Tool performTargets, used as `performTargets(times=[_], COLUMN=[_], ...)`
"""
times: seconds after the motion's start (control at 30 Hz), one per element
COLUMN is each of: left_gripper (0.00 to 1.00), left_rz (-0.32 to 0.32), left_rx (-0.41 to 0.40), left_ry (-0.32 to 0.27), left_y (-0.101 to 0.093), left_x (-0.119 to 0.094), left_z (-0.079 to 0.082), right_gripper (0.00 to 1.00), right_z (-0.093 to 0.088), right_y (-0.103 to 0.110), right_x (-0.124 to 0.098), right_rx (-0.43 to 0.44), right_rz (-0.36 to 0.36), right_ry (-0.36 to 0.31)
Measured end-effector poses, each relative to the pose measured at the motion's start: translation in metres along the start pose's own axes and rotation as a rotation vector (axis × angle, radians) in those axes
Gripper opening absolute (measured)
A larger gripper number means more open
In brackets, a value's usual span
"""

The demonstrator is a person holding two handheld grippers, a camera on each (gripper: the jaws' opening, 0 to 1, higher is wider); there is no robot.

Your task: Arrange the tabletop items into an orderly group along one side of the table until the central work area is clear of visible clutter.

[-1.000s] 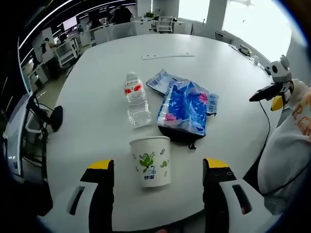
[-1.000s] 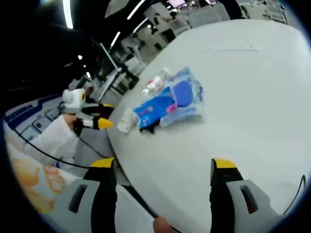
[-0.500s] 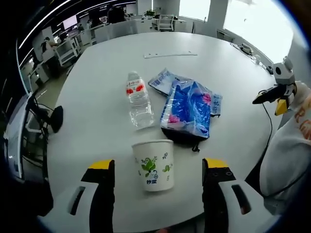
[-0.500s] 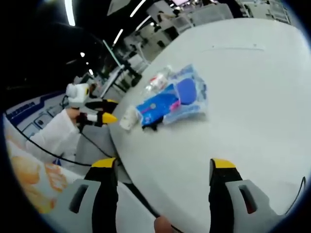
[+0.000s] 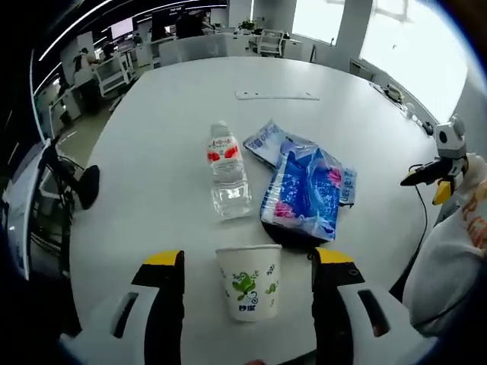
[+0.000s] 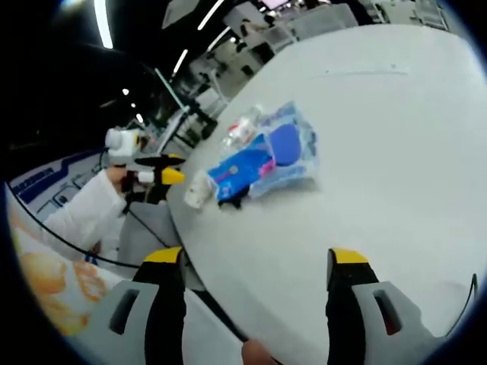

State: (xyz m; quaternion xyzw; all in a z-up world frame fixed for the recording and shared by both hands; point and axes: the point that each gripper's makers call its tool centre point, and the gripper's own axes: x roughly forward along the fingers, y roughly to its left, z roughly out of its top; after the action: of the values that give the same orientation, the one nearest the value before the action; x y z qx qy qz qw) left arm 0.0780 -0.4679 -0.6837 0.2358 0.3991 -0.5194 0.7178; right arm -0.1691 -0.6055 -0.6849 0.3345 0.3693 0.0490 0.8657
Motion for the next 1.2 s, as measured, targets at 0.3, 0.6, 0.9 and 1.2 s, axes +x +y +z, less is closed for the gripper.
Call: performTargets(times=[0.3, 0.6, 0.9, 1.2], left_gripper=[0.62, 0.59, 0.56, 0.54], left_rz=[-0.001, -0.007, 0.009, 0.010], left_rx=[-0.029, -0.014, -0.033, -0.020], left_ry=[-0.051, -0.041, -0.046, -0.043], left_y=[-0.004, -0.001, 0.003, 0.007], left_x=[0.018, 0.033, 0.045, 0.064], left_z=[0.024, 0.036, 0.050, 0.065], right_gripper=[0.75, 0.73, 0.70, 0.68], right_z=[0.001, 0.007, 0.007, 0.007], right_y=[-0.004, -0.005, -0.009, -0.009], right_x=[0.001, -0.001, -0.004, -0.001], right_rx=[-0.007, 0.001, 0.026, 0.054], right_rz=[-0.012, -0.008, -0.017, -0.018], right_ry=[0.013, -0.004, -0.017, -0.026])
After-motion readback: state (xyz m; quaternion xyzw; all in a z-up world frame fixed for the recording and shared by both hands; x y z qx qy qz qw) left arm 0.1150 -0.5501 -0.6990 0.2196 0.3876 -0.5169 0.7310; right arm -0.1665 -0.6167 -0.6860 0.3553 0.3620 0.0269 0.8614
